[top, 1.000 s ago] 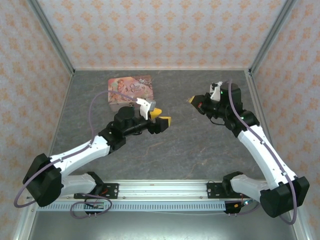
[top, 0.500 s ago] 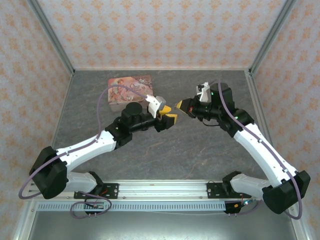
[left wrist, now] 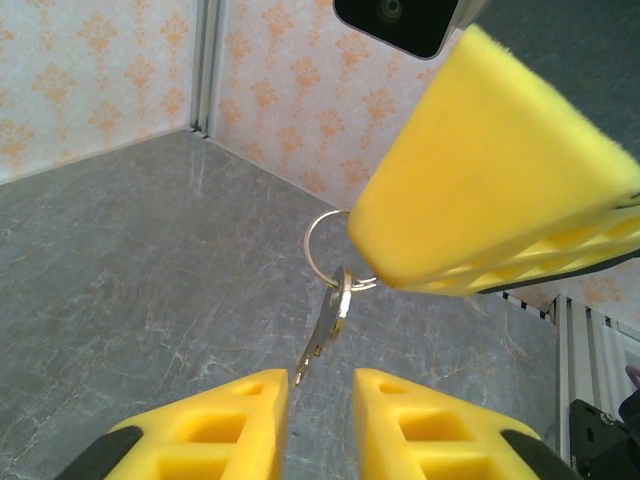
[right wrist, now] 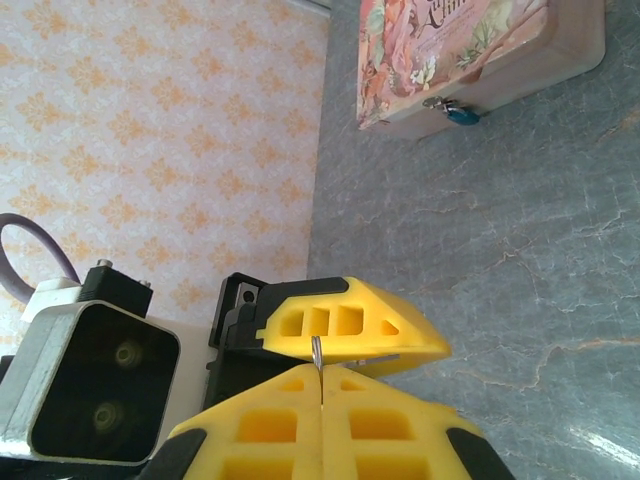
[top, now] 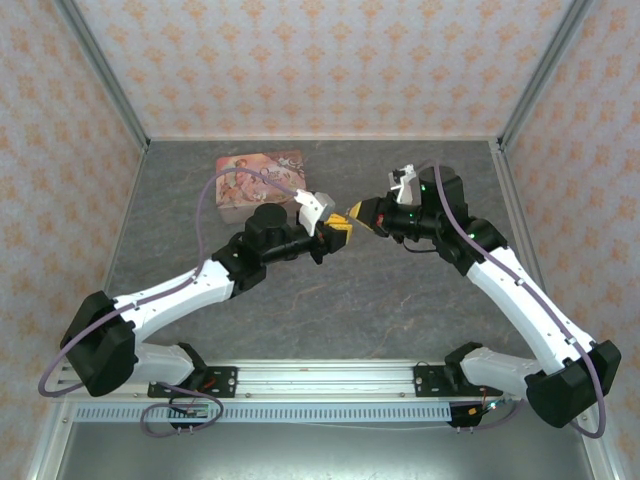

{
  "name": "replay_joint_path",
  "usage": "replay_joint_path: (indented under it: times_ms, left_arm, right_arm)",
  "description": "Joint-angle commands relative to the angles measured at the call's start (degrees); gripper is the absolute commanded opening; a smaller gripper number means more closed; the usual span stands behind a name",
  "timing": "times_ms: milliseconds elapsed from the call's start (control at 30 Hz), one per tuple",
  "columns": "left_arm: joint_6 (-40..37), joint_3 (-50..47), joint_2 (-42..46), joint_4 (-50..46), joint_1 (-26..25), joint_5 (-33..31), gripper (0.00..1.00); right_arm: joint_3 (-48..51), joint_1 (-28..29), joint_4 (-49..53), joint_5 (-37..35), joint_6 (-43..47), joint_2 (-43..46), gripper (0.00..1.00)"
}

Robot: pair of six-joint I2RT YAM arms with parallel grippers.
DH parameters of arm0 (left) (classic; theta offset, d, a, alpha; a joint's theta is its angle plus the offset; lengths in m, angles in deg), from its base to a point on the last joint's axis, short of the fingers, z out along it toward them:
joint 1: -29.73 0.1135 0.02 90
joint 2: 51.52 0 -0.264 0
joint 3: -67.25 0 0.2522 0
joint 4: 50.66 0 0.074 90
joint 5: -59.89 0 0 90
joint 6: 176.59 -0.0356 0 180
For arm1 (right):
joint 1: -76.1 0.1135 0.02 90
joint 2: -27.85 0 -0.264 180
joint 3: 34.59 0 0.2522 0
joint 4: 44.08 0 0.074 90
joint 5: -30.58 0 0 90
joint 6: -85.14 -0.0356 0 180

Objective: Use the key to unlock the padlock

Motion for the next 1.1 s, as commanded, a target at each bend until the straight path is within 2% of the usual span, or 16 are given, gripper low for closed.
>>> replay_joint_path:
  times_ms: [0,133,533,600,800,967,1067]
  left_arm:
    - [-1.3,1.9,-0.2,0.4,-0.4,-0.7,0.2]
    - [-1.3,1.9,-0.4,0.6,-0.4,-1.2,0.18]
    - [-1.6,2.0,-0.5,0.6,-0.4,-2.5,0.22]
    - [-1.7,2.1,-0.5,0.6,-0.4,-2.6,0.19]
    - [-3.2,1.6,0.3,-0.3,-0.4,-3.8,0.0]
    - [-7.5,0.8,2.5,-2.9,-0.5,-7.2,0.0]
    - [-11.1,0.8,3.8,-5.4,-0.5,-9.3,0.0]
  right_arm:
    - [-0.7,0.4,-2.5,1.3,-0.8,0.7,0.0]
    - [-0.5,0.5,-2.5,1.5,-0.8,0.6,0.0]
    - [0.1,1.3,-2.9,1.8,-0.8,0.2,0.0]
    - [0.2,1.4,-3.0,1.7,-0.8,0.2,0.0]
    - [0.3,1.4,-2.9,1.5,-0.8,0.4,0.0]
    - [-0.1,1.4,-0.4,0.5,0.7,1.2,0.0]
    - [-0.3,1.4,1.2,-0.8,1.4,2.0,0.07]
